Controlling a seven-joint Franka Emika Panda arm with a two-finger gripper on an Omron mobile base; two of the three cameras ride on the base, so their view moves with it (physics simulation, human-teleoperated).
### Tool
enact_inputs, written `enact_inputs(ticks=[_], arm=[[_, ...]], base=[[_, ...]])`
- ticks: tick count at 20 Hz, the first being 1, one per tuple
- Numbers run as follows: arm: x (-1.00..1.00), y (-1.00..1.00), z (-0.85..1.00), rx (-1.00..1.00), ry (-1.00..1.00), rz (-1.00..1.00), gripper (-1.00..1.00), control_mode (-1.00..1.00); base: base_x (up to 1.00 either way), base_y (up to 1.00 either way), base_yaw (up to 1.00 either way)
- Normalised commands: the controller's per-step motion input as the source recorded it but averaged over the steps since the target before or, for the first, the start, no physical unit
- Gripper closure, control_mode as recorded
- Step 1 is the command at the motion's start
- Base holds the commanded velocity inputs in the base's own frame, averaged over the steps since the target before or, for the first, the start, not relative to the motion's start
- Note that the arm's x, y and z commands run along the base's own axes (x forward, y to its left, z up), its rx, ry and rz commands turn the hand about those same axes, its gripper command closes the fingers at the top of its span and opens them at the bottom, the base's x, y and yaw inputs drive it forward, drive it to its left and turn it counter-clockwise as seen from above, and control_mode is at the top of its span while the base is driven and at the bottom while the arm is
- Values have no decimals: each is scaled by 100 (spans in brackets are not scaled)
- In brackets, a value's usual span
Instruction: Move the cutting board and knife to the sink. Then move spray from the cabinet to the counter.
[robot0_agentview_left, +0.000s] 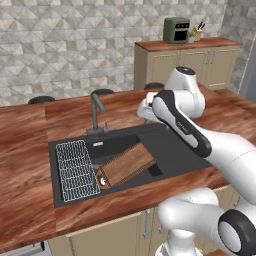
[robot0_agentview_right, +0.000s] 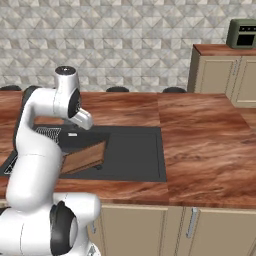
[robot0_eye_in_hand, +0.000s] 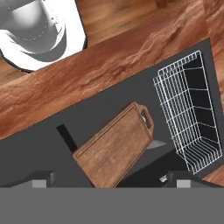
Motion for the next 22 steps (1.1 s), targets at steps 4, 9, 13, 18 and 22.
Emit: enact_inputs(ticks=[4,9,13,18,22], arm=[[1,7,-3,0,-6,-65,-100,-100],[0,1,-11,2,0,-100,-100,-100],[-5,0,2,13,-5,-94,-100,-100],[-12,0,37,30,-27,-75,-100,-100],[-21,0,42,36,-36,-65,-100,-100]], base=[[0,0,0],[0,0,0],[0,0,0],[0,0,0],[0,0,0]])
